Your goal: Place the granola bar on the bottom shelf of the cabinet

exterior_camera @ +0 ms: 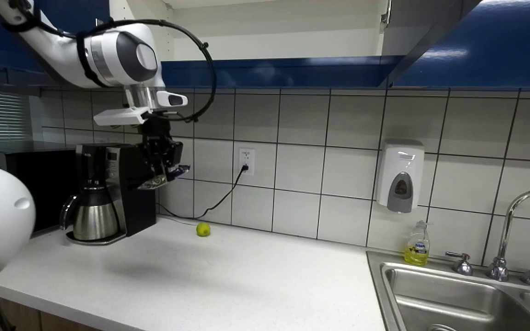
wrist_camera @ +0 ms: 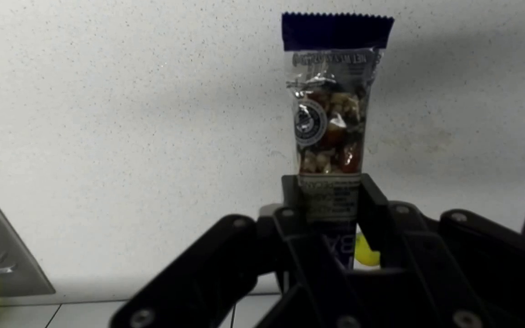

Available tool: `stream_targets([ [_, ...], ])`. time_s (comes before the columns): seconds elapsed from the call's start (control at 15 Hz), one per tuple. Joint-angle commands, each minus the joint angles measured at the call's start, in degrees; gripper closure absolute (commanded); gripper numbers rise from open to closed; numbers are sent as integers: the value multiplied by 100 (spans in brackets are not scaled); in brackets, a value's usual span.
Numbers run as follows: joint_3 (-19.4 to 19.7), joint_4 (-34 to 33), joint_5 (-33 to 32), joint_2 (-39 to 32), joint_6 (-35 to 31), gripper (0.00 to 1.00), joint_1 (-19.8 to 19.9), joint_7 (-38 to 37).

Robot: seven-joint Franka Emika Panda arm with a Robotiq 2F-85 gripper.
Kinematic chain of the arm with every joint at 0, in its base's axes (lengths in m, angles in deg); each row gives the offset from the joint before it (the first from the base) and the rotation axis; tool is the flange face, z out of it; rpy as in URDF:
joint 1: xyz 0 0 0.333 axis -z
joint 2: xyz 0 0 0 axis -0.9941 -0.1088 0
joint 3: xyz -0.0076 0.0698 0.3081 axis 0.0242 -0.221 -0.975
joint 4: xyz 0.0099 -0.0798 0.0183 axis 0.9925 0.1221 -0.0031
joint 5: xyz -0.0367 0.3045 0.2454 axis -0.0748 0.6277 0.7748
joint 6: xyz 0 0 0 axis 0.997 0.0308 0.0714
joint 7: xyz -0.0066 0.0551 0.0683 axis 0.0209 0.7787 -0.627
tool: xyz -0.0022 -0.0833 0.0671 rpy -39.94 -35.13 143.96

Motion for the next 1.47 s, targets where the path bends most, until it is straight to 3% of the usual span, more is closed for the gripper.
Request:
stream_targets([
  [0.0, -293, -300, 145, 541, 478, 91, 235, -20],
  [0.87, -720, -1447, 95, 1244, 1193, 91, 370, -264],
  [1.4, -864, -2326, 59, 1118, 1290, 91, 593, -397],
])
